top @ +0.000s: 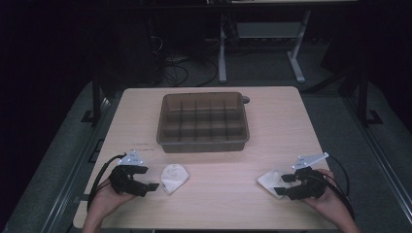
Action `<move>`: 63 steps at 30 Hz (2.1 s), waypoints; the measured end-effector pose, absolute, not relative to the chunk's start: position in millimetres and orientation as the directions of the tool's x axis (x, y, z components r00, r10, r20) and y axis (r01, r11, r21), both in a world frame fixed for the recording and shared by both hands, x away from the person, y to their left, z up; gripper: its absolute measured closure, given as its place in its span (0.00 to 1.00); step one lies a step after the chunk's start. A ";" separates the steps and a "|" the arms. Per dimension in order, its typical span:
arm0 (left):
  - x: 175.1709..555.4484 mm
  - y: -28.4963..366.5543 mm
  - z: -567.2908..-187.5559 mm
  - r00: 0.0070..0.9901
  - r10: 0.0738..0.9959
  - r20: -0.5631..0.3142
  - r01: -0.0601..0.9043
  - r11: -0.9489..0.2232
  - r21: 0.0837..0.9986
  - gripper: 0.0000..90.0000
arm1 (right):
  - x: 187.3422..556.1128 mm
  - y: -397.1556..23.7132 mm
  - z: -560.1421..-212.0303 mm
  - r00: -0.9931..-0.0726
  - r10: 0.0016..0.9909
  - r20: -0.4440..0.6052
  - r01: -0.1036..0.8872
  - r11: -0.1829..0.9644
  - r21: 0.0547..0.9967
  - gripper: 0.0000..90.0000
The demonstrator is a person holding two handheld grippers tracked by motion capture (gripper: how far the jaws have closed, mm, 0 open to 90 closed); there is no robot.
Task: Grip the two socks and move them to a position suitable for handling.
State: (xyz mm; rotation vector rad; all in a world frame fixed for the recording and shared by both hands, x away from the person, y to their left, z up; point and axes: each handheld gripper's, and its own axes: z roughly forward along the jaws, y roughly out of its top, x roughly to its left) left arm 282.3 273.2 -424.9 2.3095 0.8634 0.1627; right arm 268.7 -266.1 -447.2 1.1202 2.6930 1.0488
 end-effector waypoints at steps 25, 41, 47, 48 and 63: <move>280.8 266.4 -408.5 0.797 0.601 -0.057 0.507 -0.614 0.605 0.29 | 269.2 -257.7 -442.6 -0.751 0.630 0.198 0.606 0.538 0.586 0.40; 298.9 238.2 -403.5 0.835 0.546 -0.068 0.486 -0.675 0.554 0.35 | 268.2 -257.5 -440.0 -0.766 0.612 0.197 0.591 0.549 0.591 0.41; 306.2 229.4 -402.6 0.844 0.532 -0.063 0.480 -0.698 0.531 0.37 | 268.6 -258.7 -438.8 -0.767 0.611 0.195 0.589 0.549 0.593 0.40; 307.1 228.4 -402.7 0.844 0.533 -0.062 0.481 -0.698 0.531 0.37 | 268.7 -258.7 -438.9 -0.768 0.610 0.196 0.588 0.551 0.592 0.40; 317.9 213.7 -415.4 0.855 0.514 -0.076 0.485 -0.737 0.471 0.41 | 265.9 -261.0 -436.2 -0.769 0.607 0.198 0.586 0.547 0.598 0.40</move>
